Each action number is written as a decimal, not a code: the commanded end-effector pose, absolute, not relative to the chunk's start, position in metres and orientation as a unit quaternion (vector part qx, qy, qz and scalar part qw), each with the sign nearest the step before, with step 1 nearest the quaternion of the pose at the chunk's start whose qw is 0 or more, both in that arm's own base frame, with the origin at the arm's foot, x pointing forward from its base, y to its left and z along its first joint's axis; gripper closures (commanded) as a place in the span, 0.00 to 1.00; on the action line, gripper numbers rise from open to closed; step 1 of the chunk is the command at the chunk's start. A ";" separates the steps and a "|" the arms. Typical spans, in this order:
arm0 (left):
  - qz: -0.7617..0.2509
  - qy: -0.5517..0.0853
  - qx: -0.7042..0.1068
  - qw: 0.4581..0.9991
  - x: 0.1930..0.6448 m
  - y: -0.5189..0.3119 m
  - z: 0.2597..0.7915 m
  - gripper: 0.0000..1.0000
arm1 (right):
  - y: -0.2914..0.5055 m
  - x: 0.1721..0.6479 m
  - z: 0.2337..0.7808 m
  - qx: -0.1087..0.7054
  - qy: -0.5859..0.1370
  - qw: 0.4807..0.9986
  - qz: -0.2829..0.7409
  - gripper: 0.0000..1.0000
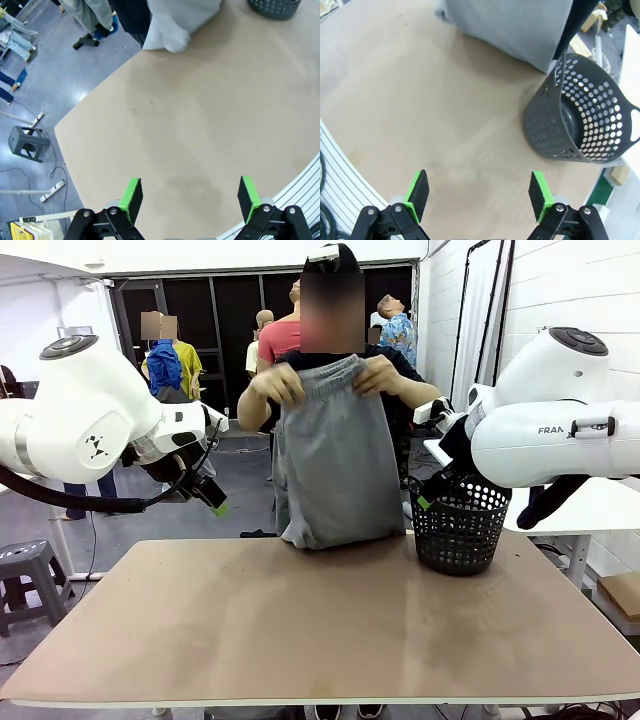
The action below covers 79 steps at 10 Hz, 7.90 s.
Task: Fold the training pants.
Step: Grab both ends of the Training pants handed by a person.
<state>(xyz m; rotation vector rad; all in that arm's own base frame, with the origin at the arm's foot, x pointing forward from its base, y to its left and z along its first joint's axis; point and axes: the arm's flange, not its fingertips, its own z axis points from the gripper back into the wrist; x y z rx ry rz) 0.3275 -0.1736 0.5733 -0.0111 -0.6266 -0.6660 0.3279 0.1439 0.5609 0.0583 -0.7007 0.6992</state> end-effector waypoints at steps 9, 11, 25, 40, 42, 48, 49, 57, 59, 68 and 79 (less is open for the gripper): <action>-0.323 -0.303 -0.008 0.897 0.328 -0.174 0.573 0.00 | 0.144 0.329 0.559 0.031 -0.333 0.880 0.336 0.00; -0.323 -0.303 -0.008 0.897 0.328 -0.174 0.573 0.00 | 0.144 0.329 0.559 0.031 -0.333 0.880 0.336 0.00; -0.323 -0.303 -0.008 0.897 0.328 -0.174 0.573 0.00 | 0.144 0.329 0.559 0.031 -0.333 0.880 0.336 0.00; -0.323 -0.303 -0.008 0.897 0.328 -0.174 0.573 0.00 | 0.144 0.329 0.559 0.031 -0.333 0.880 0.336 0.00; -0.323 -0.303 -0.008 0.897 0.328 -0.174 0.573 0.00 | 0.144 0.329 0.559 0.031 -0.333 0.880 0.336 0.00; -0.323 -0.303 -0.008 0.897 0.328 -0.174 0.573 0.00 | 0.144 0.329 0.559 0.031 -0.333 0.880 0.336 0.00; -0.323 -0.303 -0.008 0.897 0.328 -0.174 0.573 0.00 | 0.144 0.329 0.559 0.031 -0.333 0.880 0.336 0.00; -0.323 -0.303 -0.008 0.897 0.328 -0.174 0.573 0.00 | 0.144 0.329 0.559 0.031 -0.333 0.880 0.336 0.00; -0.323 -0.303 -0.008 0.897 0.328 -0.174 0.573 0.00 | 0.144 0.329 0.559 0.031 -0.333 0.880 0.336 0.00; -0.323 -0.303 -0.008 0.897 0.328 -0.174 0.573 0.00 | 0.144 0.329 0.559 0.031 -0.333 0.880 0.336 0.00; -0.423 -0.265 0.066 0.864 0.323 -0.173 0.579 0.00 | 0.136 0.331 0.565 -0.025 -0.307 0.841 0.444 0.00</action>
